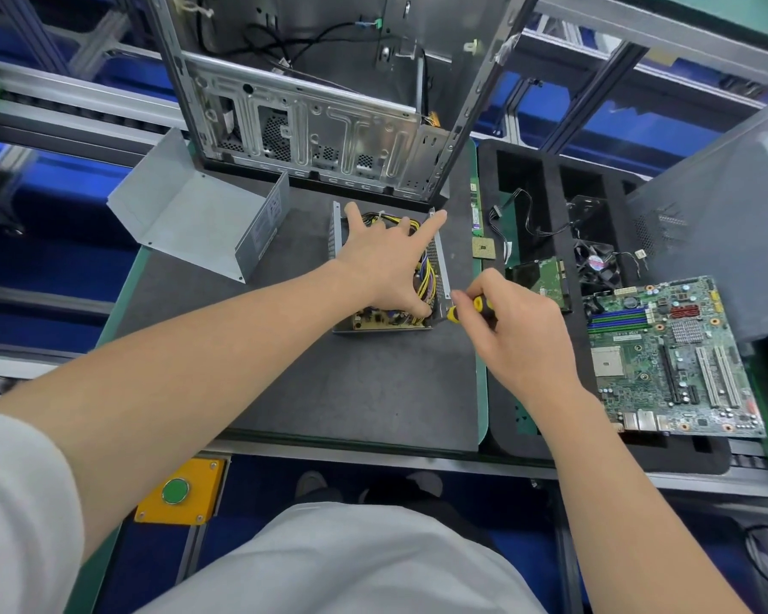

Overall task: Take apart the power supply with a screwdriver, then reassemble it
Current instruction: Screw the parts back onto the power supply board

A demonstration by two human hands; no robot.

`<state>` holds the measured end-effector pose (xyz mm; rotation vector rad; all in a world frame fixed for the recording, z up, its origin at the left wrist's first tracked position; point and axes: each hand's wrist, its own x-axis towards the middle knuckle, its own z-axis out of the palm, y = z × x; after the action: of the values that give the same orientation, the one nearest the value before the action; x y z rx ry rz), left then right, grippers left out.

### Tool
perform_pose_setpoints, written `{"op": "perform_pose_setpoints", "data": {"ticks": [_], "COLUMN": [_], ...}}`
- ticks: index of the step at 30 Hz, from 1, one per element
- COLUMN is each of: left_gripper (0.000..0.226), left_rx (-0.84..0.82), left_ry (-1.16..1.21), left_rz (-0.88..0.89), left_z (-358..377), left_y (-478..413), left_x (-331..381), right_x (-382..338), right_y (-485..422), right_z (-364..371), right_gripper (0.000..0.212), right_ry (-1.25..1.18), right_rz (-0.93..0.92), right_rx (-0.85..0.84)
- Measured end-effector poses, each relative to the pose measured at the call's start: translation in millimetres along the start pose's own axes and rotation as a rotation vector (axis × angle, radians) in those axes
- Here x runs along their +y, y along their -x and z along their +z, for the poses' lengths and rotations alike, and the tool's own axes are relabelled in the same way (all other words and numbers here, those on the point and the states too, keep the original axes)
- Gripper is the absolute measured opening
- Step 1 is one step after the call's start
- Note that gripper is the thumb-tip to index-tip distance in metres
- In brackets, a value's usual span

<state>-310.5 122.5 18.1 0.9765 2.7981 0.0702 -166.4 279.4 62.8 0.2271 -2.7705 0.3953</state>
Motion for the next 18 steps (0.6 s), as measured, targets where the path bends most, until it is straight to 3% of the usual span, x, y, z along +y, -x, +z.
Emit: {"op": "perform_pose_setpoints", "data": {"ticks": [18], "left_gripper": [0.141], "left_rx": [-0.003], "left_ry": [0.004], "left_rz": [-0.002], "left_z": [1.7], "left_y": [-1.3], "left_x": [-0.7], "right_x": [1.2], "right_y": [4.0], "right_z": [5.9], "right_gripper": [0.026], "right_ry": [0.034], "right_rz": [-0.010], "right_rx": [0.039]}}
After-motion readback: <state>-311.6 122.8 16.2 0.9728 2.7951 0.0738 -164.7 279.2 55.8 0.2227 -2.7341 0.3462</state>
